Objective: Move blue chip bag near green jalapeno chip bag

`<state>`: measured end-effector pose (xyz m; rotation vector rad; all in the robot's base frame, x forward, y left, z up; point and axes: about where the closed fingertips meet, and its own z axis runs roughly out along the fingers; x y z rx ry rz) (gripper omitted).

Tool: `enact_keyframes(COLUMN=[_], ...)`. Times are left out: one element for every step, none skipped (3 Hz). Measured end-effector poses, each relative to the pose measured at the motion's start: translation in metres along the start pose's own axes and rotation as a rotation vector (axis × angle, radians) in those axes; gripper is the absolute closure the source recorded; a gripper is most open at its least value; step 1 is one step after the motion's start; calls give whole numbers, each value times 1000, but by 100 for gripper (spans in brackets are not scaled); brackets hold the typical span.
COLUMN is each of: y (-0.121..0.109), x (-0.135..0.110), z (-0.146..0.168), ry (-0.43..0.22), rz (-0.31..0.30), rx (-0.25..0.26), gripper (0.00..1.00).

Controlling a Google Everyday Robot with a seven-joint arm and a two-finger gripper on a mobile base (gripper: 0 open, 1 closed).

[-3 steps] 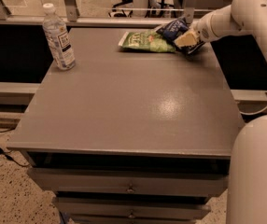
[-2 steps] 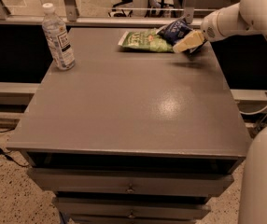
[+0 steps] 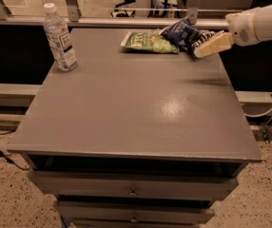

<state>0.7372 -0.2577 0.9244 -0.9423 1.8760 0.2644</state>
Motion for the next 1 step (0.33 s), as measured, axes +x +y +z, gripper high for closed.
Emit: enact_keyframes(y=[34], x=[18], z=[-81], ry=[-135], rz=[11], rx=[-88], gripper=[0])
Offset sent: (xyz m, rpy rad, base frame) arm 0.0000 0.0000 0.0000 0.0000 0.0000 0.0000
